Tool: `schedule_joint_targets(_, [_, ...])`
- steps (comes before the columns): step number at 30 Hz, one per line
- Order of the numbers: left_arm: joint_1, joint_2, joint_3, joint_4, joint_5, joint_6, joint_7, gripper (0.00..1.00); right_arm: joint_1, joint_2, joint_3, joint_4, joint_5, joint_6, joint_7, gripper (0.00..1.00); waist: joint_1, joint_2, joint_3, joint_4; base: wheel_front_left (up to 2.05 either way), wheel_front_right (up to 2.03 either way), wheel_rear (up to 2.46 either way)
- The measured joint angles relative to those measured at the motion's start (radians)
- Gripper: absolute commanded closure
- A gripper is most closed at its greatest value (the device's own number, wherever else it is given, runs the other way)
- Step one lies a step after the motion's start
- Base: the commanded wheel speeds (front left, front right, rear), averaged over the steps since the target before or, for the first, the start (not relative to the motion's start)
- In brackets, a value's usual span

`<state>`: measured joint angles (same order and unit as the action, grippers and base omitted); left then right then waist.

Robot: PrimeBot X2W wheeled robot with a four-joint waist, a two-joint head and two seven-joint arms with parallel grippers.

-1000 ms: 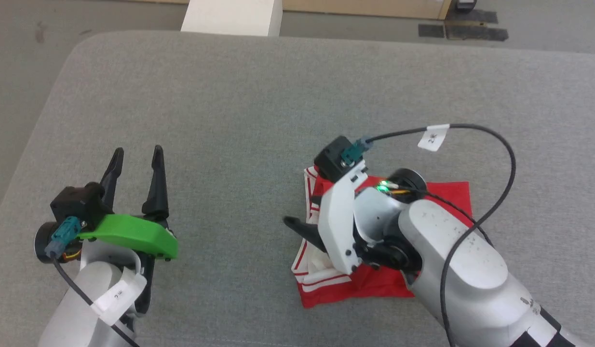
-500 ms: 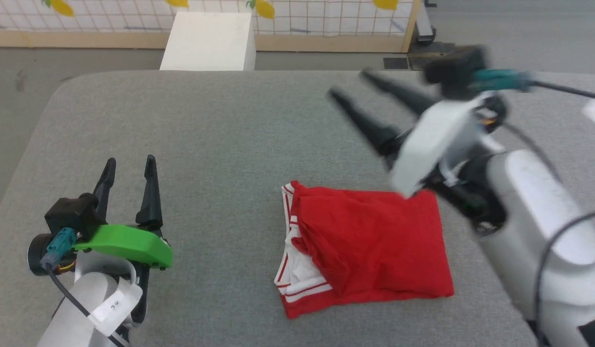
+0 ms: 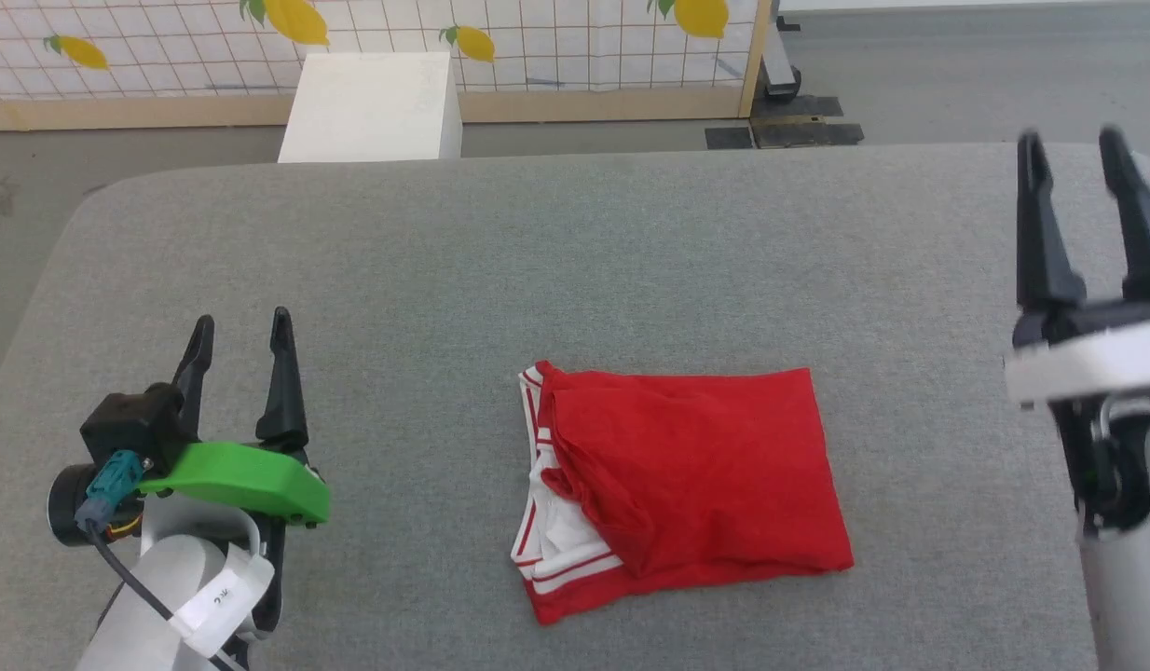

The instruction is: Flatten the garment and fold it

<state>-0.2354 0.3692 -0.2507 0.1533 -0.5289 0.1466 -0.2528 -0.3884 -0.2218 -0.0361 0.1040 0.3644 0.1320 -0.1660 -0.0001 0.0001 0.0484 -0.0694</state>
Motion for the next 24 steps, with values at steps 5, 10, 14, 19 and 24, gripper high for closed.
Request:
schedule_joint_targets(5, [0.000, -0.010, 0.012, 0.005, 0.000, 0.000, -0.001, 0.00, 0.124, 0.049, -0.059, 0.002, -0.049, 0.000, -0.038, 0.00, 0.0000, 0.0000, -0.004, 0.012, 0.00, 0.00, 0.00])
schedule_joint_targets(10, [0.010, -0.024, 0.023, 0.012, -0.002, 0.000, -0.004, 0.00, 0.215, 0.091, -0.076, 0.009, -0.071, 0.000, -0.047, 0.00, 0.0000, 0.0000, -0.013, 0.022, 0.00, 0.00, 0.00])
schedule_joint_targets(14, [0.025, -0.028, 0.017, 0.036, -0.008, -0.005, -0.004, 0.00, 0.263, 0.109, -0.070, 0.024, -0.088, 0.000, -0.049, 0.00, 0.0000, 0.0000, -0.017, 0.029, 0.00, 0.00, 0.00])
schedule_joint_targets(19, [0.027, -0.027, 0.001, 0.063, -0.010, -0.023, 0.010, 0.00, 0.291, 0.113, -0.055, 0.042, -0.115, 0.000, -0.035, 0.00, 0.0000, 0.0000, -0.010, 0.033, 0.00, 0.00, 0.00])
schedule_joint_targets(24, [0.029, -0.024, -0.003, 0.074, -0.018, -0.032, 0.014, 0.00, 0.299, 0.111, -0.049, 0.059, -0.124, 0.000, -0.007, 0.00, 0.0000, 0.0000, -0.007, 0.035, 0.00, 0.00, 0.00])
